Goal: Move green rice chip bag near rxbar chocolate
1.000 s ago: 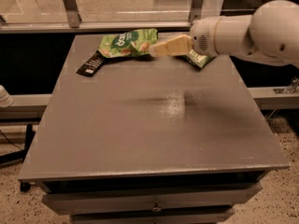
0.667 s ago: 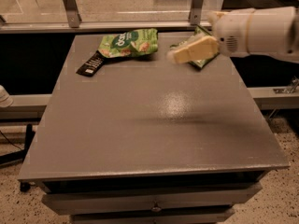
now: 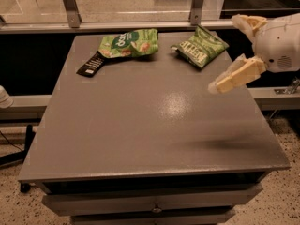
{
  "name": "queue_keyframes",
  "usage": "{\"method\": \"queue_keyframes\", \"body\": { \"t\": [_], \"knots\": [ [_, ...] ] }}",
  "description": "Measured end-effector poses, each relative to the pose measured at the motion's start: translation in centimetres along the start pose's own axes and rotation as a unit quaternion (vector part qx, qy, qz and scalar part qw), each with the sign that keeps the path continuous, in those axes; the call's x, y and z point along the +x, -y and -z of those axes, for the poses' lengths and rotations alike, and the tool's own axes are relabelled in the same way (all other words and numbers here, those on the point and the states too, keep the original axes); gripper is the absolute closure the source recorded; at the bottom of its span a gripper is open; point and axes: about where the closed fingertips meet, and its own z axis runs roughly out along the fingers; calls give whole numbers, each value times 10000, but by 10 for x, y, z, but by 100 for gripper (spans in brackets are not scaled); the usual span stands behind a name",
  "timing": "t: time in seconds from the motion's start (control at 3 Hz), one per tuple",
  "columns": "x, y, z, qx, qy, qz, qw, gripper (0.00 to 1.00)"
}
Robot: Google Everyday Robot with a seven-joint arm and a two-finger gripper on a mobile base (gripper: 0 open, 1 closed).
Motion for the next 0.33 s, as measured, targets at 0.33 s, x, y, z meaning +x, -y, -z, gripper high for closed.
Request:
{"method": "queue_keyframes", "body": {
  "t": [0.33],
  "knots": [
    [-1, -1, -2, -25, 4, 12, 10000, 0]
  ]
}}
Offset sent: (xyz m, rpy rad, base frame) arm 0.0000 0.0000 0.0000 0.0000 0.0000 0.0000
